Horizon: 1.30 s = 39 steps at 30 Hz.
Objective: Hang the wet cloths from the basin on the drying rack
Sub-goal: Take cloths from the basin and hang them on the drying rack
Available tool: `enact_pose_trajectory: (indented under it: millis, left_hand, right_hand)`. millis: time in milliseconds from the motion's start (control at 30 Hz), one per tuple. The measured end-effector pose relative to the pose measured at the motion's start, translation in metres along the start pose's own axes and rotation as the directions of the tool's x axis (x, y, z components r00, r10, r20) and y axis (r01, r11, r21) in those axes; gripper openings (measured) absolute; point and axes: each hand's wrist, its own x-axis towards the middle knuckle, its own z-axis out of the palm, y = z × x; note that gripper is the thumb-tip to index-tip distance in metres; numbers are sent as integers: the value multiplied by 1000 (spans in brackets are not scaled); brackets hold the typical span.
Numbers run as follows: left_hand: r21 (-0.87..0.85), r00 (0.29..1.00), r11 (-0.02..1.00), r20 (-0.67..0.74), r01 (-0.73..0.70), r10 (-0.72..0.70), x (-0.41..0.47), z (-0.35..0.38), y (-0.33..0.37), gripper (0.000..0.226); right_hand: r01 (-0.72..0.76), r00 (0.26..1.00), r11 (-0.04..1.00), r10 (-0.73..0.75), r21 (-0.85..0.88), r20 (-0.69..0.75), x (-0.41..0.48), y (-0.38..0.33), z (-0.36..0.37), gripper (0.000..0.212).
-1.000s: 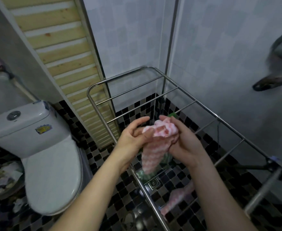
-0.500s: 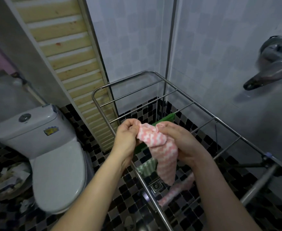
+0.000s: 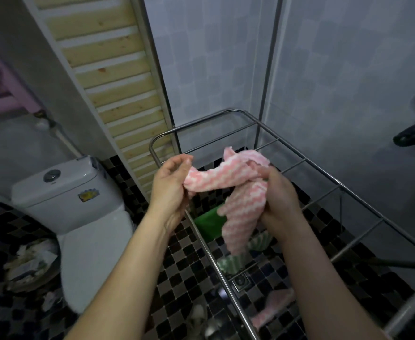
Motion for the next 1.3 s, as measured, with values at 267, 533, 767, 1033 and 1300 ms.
enact_pose_trajectory:
  millis: [267,533,767,1033,1300]
  left_hand:
    - [889,943,447,229,-101,-243,47,-61,-11,28]
    - [541,871,839,438,-57,-223,86,-26,-4,24]
    - [339,788,930,529,144,-315,122,-30,-8,31]
    - [541,908,832,400,-126,-123,133,-24,-8,20]
    - [773,883,552,450,-312,-131,128,-45,-4,29]
  right_hand:
    - [113,994,993,-112,-36,10,40,-19,34,16]
    - [253,924,808,-40,-532,379,82,-40,65,13]
    - [218,920,785,33,-579,391,109,-52,65,19]
    - [327,936,495,-52,-805,348,131,-31,53,30]
    - [401,907,250,-242,-881,344,136,-25,31,14]
